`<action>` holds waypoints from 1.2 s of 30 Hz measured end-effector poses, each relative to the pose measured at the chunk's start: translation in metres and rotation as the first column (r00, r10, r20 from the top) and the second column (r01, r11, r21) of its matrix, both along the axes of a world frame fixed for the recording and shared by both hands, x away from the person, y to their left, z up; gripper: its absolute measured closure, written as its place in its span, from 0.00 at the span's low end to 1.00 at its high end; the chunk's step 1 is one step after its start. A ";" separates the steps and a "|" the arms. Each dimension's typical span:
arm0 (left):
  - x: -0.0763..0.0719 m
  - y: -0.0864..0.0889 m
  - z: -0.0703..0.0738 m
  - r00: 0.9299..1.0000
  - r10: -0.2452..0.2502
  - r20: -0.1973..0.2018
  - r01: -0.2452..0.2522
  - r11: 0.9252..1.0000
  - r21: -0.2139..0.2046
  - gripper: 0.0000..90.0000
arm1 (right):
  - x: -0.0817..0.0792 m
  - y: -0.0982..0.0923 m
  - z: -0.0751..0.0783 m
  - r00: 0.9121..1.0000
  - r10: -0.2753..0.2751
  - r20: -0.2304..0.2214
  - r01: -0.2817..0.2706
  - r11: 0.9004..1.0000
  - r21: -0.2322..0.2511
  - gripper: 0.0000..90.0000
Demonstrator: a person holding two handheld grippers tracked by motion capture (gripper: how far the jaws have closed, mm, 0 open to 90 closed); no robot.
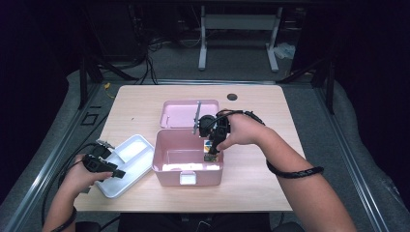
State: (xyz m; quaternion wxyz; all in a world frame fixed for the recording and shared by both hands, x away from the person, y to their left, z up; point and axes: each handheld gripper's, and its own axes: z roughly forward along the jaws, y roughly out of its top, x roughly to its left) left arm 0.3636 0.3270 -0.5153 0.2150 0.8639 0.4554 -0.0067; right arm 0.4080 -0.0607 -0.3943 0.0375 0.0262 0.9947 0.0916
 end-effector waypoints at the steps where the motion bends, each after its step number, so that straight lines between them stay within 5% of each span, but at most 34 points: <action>1: 0.000 0.000 0.000 1.000 -0.001 -0.001 0.001 1.000 0.001 0.49 | 0.001 0.000 -0.006 1.000 -0.009 -0.002 0.009 1.000 0.000 0.52; 13: 0.000 0.000 -0.002 1.000 0.002 -0.004 -0.001 1.000 0.007 0.49 | 0.005 0.004 -0.031 1.000 -0.018 0.000 0.018 1.000 -0.024 0.52; 30: 0.000 0.000 -0.002 1.000 -0.004 -0.011 0.004 1.000 0.010 0.49 | 0.003 0.010 -0.042 1.000 -0.012 0.009 0.013 0.999 -0.037 0.51; 33: 0.000 0.000 -0.002 1.000 -0.004 -0.012 0.005 1.000 0.011 0.49 | 0.005 0.010 -0.044 0.999 -0.035 0.029 0.036 0.998 -0.045 0.42; 36: 0.000 0.000 -0.002 1.000 -0.004 -0.012 0.005 1.000 0.011 0.49 | 0.007 0.006 -0.042 0.999 -0.048 0.023 0.049 0.998 -0.043 0.43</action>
